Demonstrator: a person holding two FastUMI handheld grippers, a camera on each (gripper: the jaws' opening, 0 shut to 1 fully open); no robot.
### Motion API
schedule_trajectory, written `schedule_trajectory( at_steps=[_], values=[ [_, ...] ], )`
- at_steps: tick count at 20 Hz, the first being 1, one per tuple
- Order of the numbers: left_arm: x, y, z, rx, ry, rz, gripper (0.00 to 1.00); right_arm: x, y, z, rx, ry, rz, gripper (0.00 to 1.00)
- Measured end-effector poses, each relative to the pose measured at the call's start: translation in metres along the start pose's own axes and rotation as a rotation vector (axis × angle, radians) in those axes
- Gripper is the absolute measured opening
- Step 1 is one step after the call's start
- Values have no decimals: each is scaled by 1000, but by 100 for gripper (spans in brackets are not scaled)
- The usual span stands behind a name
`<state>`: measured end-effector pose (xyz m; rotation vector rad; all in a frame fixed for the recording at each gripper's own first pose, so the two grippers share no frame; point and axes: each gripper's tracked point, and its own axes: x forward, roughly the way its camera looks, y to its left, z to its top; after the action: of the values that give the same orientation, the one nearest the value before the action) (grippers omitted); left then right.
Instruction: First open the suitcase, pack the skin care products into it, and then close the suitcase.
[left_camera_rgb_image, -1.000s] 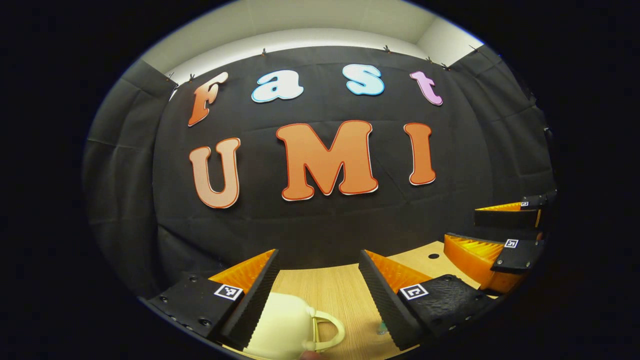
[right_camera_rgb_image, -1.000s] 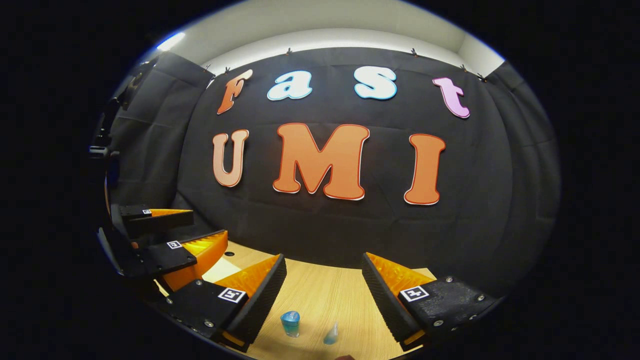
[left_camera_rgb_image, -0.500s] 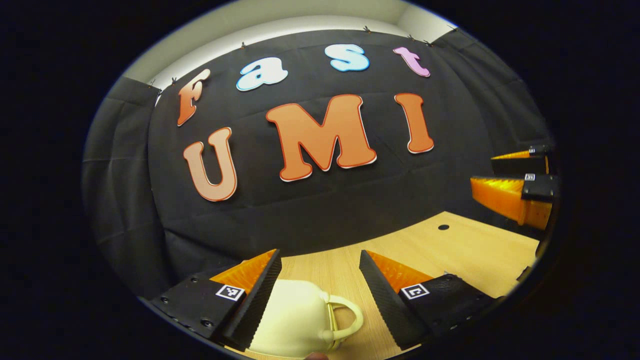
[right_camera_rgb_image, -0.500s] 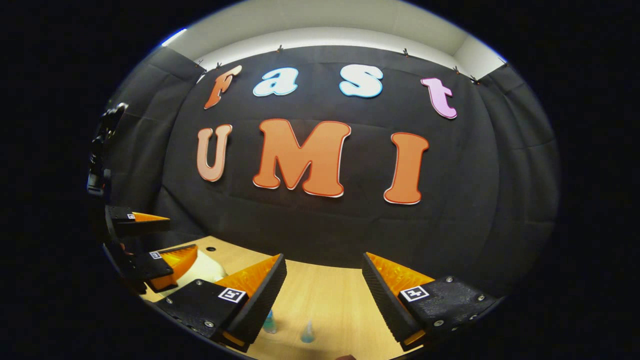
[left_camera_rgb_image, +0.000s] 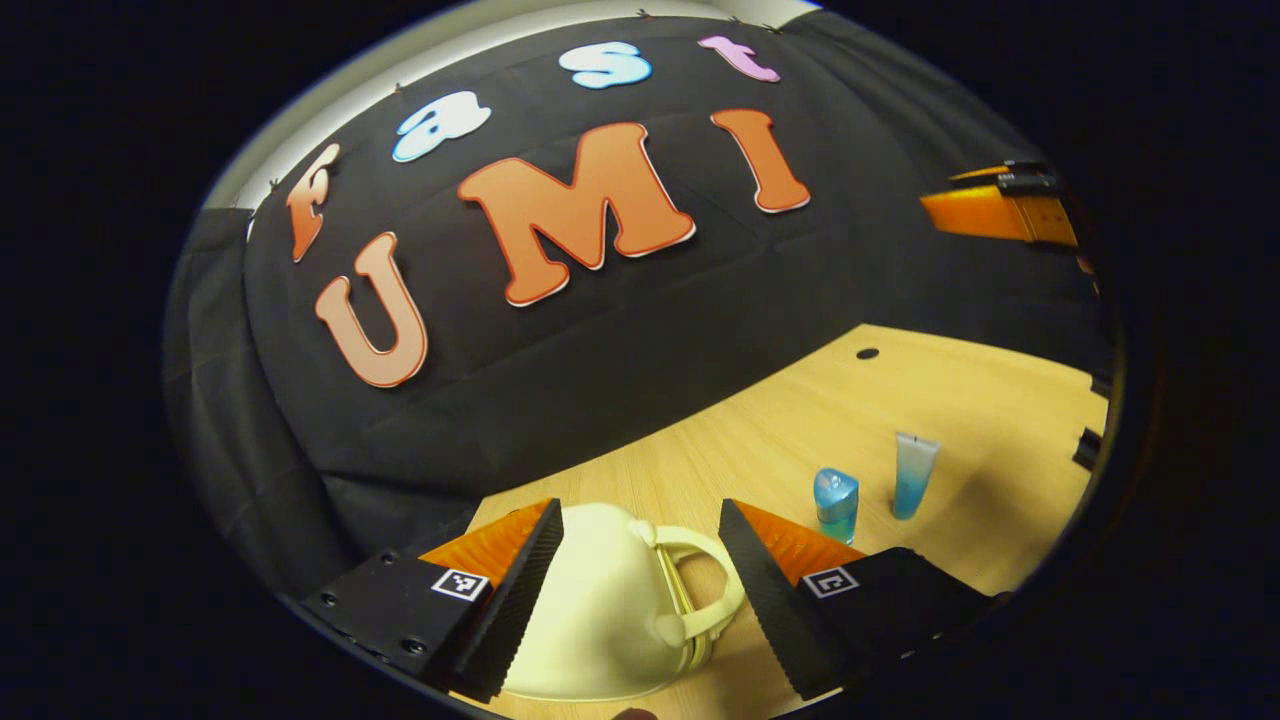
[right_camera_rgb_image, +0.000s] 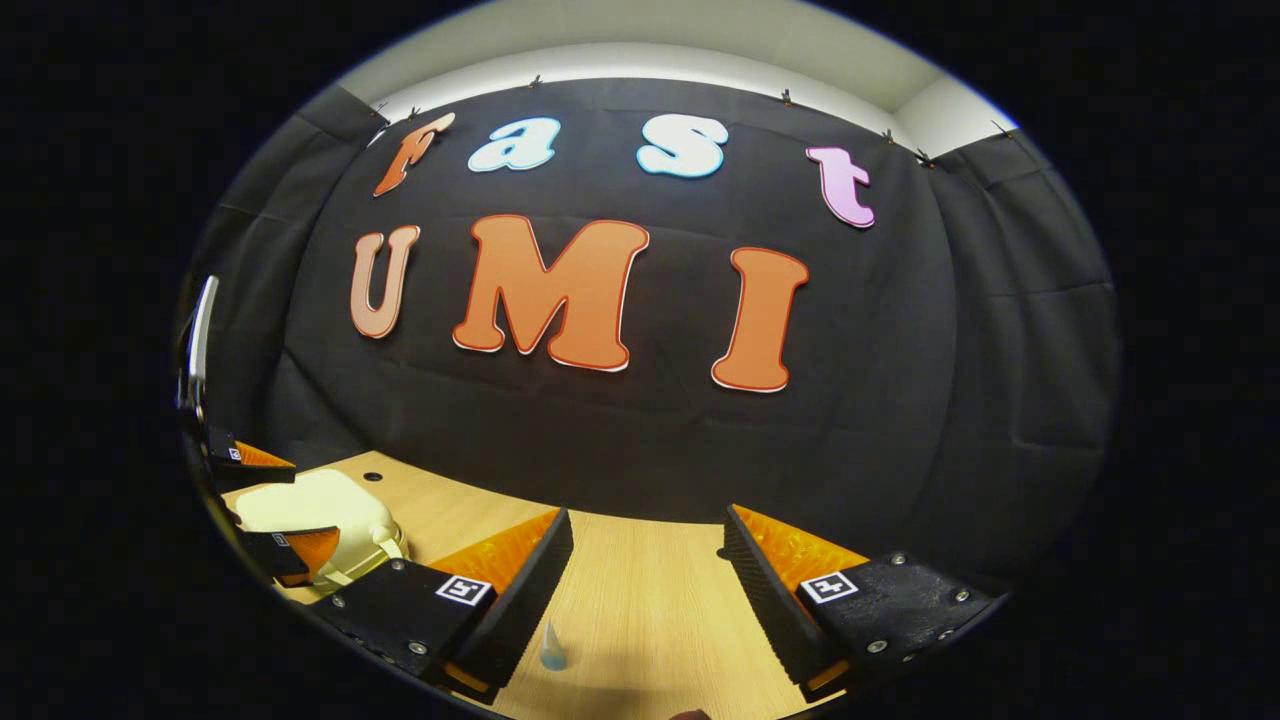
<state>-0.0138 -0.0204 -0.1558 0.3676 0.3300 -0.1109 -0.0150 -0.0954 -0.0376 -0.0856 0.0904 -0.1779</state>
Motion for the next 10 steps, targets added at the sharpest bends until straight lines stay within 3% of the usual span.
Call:
schedule_trajectory(
  at_steps=[10],
  values=[
    [23, -37, -60, 228, 118, -102, 98, -8, -1, -36, -20, 81, 21, 96]
  ],
)
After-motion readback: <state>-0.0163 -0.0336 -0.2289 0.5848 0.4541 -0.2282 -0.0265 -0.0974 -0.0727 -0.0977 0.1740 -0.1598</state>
